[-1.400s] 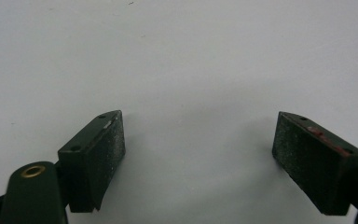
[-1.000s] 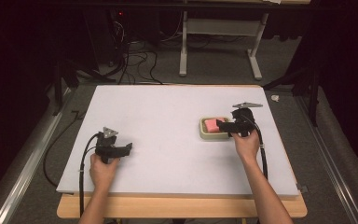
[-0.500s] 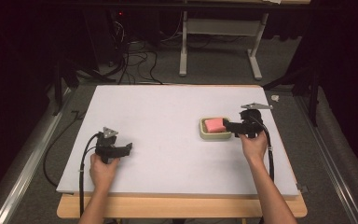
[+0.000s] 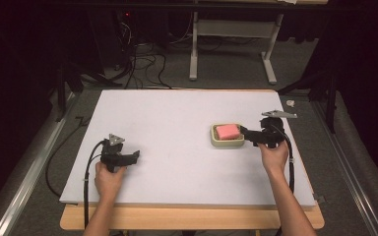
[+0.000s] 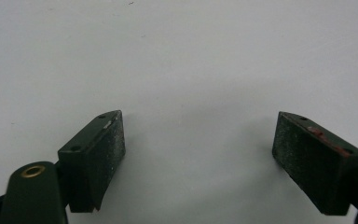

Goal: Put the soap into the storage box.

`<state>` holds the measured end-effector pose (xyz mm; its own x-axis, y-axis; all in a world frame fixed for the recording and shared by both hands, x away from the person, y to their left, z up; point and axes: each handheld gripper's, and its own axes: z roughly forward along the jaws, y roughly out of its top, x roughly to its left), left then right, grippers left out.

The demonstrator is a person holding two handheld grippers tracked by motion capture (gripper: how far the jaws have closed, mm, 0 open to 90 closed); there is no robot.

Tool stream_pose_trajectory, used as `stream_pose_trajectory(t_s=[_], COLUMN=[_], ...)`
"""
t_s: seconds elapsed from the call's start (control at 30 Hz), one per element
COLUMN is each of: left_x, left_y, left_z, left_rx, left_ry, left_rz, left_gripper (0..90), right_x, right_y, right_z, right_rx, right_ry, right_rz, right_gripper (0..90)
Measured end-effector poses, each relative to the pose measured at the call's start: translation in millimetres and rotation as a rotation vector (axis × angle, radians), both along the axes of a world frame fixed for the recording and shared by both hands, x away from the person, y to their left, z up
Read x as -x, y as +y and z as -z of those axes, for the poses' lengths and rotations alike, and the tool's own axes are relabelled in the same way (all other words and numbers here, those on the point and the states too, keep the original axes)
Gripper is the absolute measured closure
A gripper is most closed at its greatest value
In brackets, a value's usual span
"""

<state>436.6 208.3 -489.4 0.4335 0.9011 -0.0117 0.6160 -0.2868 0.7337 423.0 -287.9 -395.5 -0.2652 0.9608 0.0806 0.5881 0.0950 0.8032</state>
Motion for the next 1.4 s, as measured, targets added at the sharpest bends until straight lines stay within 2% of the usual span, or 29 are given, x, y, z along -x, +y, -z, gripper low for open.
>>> stream_pose_trajectory(t_s=[0.93, 1.4], left_x=[0.1, 0.1], left_y=[-0.1, -0.1], left_z=[0.0, 0.0], left_rx=[-0.001, -0.001], left_ry=[0.000, 0.000], left_rz=[0.000, 0.000], left_gripper=[17.5, 17.5], right_x=[30.7, 47.0], right_y=[-27.8, -36.4], right_z=[-0.4, 4.5], right_rx=[-0.039, -0.061], right_ry=[-0.043, -0.058], right_rz=[0.020, 0.021], right_gripper=[15.4, 15.5])
